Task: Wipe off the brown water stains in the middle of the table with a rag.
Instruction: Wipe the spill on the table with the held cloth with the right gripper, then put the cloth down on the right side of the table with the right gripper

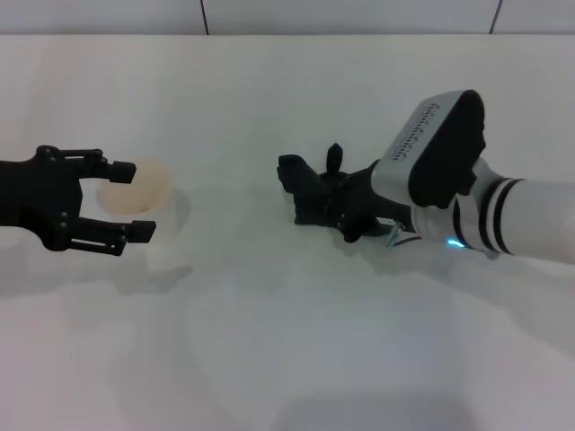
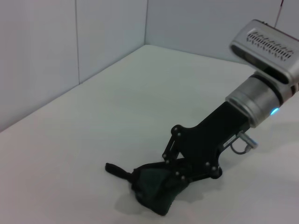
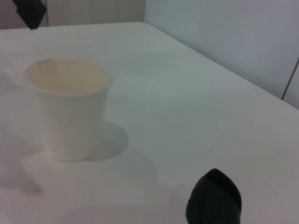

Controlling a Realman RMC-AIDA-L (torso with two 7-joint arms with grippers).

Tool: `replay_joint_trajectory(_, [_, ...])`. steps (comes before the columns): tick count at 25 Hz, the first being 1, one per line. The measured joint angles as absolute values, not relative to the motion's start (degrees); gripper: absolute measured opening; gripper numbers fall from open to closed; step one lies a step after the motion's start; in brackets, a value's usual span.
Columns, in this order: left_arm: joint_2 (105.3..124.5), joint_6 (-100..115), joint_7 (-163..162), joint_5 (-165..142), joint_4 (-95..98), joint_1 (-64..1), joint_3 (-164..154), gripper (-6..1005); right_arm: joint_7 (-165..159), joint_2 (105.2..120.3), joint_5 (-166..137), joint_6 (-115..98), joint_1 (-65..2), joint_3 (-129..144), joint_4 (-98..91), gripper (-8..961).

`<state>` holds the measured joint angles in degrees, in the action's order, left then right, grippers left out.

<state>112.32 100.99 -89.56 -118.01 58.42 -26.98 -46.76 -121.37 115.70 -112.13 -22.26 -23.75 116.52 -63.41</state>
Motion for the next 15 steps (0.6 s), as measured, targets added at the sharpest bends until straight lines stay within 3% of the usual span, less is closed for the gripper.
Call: replay_joint_trajectory(15, [112.02,101.40,-89.06,-117.50,58.45,-25.56,-45.15,880,-120.64,115.27,-112.42,-34.24,-19.50,104.70,-66.24,136])
